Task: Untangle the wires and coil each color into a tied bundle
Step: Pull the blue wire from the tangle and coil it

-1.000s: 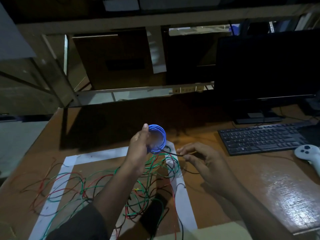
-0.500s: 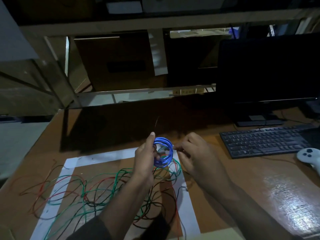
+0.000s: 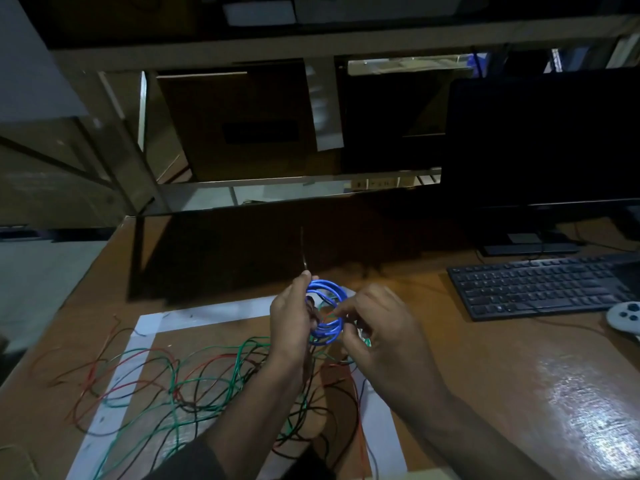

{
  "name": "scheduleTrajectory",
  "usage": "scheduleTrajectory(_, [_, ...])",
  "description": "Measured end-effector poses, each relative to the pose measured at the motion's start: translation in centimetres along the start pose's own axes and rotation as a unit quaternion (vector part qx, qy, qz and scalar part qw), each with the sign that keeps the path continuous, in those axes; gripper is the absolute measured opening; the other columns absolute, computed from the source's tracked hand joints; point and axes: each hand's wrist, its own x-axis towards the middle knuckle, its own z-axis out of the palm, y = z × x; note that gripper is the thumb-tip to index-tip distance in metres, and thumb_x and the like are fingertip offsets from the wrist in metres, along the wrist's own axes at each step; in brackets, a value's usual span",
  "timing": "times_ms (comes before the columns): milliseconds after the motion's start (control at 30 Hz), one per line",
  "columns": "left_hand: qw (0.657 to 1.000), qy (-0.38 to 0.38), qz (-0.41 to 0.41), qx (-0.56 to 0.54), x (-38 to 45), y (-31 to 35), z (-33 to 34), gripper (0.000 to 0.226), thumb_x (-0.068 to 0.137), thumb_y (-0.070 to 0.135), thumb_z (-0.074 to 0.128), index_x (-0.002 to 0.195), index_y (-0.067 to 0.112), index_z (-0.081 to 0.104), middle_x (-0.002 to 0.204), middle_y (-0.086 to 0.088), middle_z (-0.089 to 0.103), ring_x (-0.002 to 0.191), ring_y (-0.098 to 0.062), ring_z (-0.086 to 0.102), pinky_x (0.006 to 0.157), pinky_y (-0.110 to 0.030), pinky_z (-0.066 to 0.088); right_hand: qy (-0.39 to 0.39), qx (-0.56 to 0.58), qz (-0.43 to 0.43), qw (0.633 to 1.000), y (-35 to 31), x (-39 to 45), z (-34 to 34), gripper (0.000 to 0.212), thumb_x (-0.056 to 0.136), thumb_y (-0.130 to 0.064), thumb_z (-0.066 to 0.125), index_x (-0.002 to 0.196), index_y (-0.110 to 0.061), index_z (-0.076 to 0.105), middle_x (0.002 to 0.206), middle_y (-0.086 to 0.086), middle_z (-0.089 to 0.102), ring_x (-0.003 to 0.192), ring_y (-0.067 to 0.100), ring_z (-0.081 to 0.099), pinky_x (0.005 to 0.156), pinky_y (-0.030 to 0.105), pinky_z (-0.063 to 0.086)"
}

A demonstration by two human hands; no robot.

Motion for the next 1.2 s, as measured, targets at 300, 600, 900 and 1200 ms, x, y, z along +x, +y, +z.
scheduleTrajectory(300, [0.998,-0.005,0.047,-0.037,-1.4,0.7,0.6,0.037,0.102,0.047,0.056,0.093,0.019,0.08,0.065,0.0,0.065,0.05,-0.009,0.052,0.045,-0.019,0.042,0.11,0.199,0.179,0.957,-0.6,-0.1,0.4,0.035,0.087,-0.003,0.074,0.099,-0.033,0.063,0.092,-0.012,0.061,0.078,0.012,0.062,0.064,0.019,0.05])
scheduleTrajectory(600, [0.999,0.002,0.02,-0.043,-2.7,0.1,1.7,0.029,0.097,0.043,0.065,0.094,0.017,0.079,0.068,0.004,0.069,0.055,-0.01,0.052,0.051,-0.023,0.044,0.194,0.447,0.353,0.798,0.1,1.8,0.2,0.039,0.087,0.01,0.068,0.112,-0.02,0.061,0.101,0.005,0.067,0.079,0.004,0.064,0.066,0.015,0.052])
scheduleTrajectory(900, [0.999,0.01,0.035,-0.034,-2.7,0.2,1.8,0.031,0.096,0.046,0.065,0.095,0.017,0.077,0.075,0.004,0.069,0.048,0.001,0.053,0.048,-0.016,0.045,0.149,0.483,0.373,0.778,1.0,1.6,0.0,0.022,0.088,0.0,0.073,0.102,-0.017,0.073,0.091,-0.001,0.074,0.082,0.007,0.071,0.067,0.018,0.055])
scheduleTrajectory(1200, [0.997,-0.007,0.074,-0.009,-2.7,-0.6,2.1,0.027,0.093,0.051,0.067,0.09,0.027,0.078,0.09,-0.005,0.077,0.086,-0.024,0.07,0.077,-0.047,0.059,0.14,0.448,0.319,0.824,0.5,2.0,-1.0,0.03,0.088,-0.008,0.076,0.112,-0.024,0.071,0.095,-0.002,0.073,0.088,0.011,0.074,0.073,0.022,0.059])
